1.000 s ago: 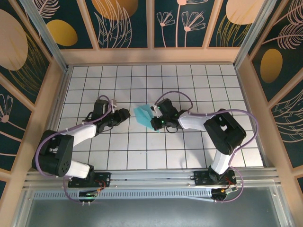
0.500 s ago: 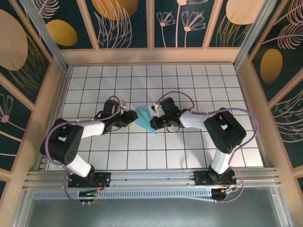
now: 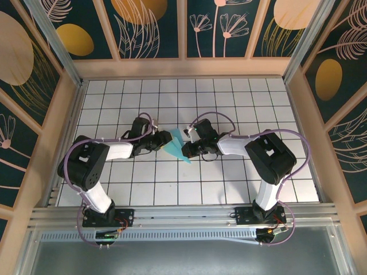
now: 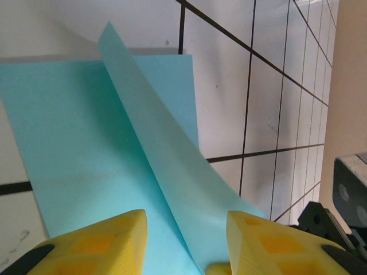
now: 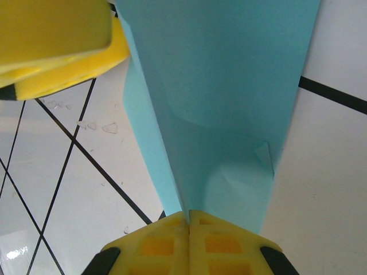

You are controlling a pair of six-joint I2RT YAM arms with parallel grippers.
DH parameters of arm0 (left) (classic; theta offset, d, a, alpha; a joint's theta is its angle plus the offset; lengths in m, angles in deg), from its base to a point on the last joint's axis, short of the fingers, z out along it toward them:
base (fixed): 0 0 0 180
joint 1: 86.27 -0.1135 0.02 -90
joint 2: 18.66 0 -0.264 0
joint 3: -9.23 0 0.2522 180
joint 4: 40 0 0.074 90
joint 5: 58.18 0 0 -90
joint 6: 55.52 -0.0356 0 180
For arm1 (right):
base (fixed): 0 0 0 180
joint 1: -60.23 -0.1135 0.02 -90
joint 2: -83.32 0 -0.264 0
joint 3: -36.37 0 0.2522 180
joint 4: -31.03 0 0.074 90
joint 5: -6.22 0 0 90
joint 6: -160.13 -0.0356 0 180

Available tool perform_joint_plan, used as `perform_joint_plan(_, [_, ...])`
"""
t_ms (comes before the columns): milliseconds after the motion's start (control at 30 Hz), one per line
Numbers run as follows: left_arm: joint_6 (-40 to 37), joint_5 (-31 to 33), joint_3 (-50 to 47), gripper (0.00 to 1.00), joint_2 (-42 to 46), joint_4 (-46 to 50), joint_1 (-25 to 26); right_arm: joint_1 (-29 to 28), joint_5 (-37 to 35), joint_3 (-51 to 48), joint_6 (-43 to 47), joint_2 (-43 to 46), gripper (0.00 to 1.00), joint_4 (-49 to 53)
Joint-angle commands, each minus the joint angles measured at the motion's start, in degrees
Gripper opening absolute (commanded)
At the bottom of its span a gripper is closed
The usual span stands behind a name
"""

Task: Fold a paper plane with a square sheet of paper (fold left side to right side)
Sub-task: Fourth fold the wing at the center of the table.

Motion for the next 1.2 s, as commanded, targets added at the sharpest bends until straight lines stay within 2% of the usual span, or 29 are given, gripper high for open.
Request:
perform_joint_plan(0, [0.42, 0.71, 1.99, 0.40, -2.12, -1.40, 0.42, 0.37, 0.92, -0.60, -0.86, -0.85, 0.00, -0.89])
perform_joint_plan(833, [-2.41, 6.05, 6.84, 0.40, -6.18, 6.77, 1.35, 0.77, 4.51, 0.48, -3.54, -2.61, 0.00, -1.17])
perform_joint_plan(1033, [-2.55, 7.16, 5.81, 0.43, -1.77, 5.81, 1.39, 2.57, 8.59, 0.07, -7.13, -2.84, 0.00, -2.13])
perform_joint_plan(1167, [-3.76, 10.77, 5.51, 0.48, 2.89, 8.77, 1.18, 4.09, 13.55, -1.07, -10.57, -3.48, 0.00, -4.84])
